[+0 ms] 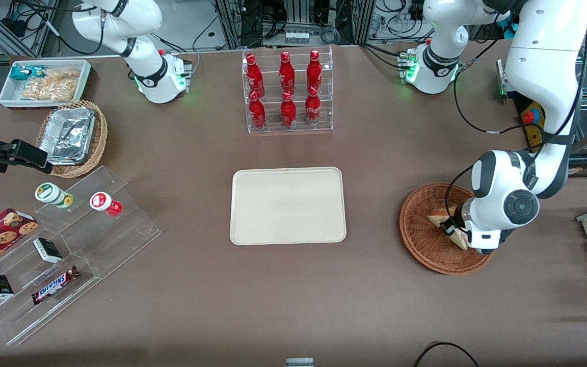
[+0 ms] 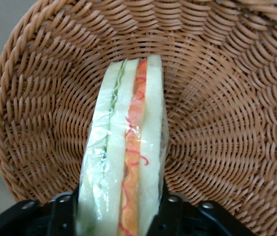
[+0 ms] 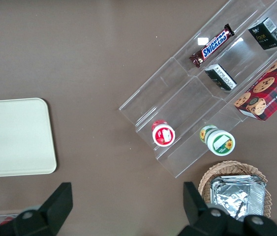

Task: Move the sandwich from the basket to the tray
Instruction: 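Close the left gripper on the wrapped sandwich and lift it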

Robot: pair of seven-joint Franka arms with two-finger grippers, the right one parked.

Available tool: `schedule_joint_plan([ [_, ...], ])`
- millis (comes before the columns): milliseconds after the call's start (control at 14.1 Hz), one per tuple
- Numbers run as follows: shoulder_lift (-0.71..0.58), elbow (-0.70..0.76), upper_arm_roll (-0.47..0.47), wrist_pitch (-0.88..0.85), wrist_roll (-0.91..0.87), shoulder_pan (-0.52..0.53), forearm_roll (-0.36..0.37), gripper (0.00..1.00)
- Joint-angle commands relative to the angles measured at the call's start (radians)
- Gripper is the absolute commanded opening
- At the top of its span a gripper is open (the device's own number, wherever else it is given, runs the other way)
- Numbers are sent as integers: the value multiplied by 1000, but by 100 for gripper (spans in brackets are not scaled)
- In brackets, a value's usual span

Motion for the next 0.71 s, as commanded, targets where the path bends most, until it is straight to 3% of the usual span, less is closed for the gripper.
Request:
schedule_joint_plan([
  [0, -22, 32, 0, -7, -17, -32, -1, 21],
  [212, -19, 173, 0, -121, -23, -131, -1, 21],
  [496, 53, 363, -3, -293, -57, -364, -3, 23],
  [637, 111, 429, -3, -292, -55, -478, -2, 23],
])
